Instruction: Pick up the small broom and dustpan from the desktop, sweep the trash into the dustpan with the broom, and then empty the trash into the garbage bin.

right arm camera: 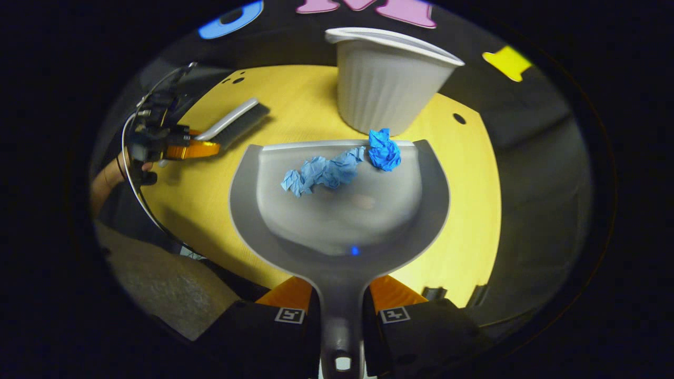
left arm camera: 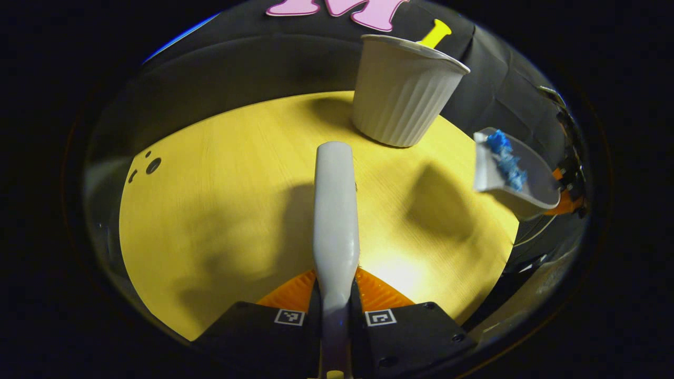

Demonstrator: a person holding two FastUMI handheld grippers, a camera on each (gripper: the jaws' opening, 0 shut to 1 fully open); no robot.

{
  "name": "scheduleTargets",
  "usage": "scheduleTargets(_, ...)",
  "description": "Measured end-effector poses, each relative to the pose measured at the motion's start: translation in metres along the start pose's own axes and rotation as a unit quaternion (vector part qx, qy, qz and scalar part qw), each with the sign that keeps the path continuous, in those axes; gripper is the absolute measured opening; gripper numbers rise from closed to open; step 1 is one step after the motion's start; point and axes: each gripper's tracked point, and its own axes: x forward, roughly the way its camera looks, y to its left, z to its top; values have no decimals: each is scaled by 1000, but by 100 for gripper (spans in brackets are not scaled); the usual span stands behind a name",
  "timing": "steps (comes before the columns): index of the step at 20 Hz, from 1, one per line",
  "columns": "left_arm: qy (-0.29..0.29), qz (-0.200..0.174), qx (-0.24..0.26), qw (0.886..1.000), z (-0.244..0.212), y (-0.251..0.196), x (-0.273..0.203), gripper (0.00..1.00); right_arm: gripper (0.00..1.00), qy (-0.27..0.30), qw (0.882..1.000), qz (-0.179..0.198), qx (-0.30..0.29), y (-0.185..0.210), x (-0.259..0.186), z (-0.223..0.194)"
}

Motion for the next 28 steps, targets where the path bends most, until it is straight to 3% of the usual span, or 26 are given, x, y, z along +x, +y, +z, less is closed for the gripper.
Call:
scheduleTargets(2,2,2,7,1000,-5,17,6,31,37,-15,999,7,47,-15,-33,15)
scheduleTargets(4,2,-4,10,1000,-12,10,0,27,37,-35,996,13,81,-32,-65,33)
scheduleTargets(9,2,-2,21,1000,-26,13,1,28,37,-62,995,-37,74,-90,-119,81)
scheduleTargets(10,-1,-3,25,1000,-26,13,0,24,37,-63,994,-40,77,-100,-124,93)
scheduleTargets(11,-3,-4,25,1000,-28,13,-1,27,37,-63,994,-45,78,-110,-127,105)
scheduleTargets(16,-9,0,11,1000,-37,18,-7,28,37,-51,993,-89,53,-156,-118,159)
scheduleTargets(22,-12,7,-5,1000,-50,30,-12,27,37,-30,990,-135,1,-167,-89,214)
scheduleTargets(26,-11,14,-11,1000,-56,36,-15,31,37,7,988,-150,-46,-164,-68,230)
scheduleTargets(28,-13,16,-13,1000,-57,38,-16,27,37,26,982,-168,-81,-166,-62,236)
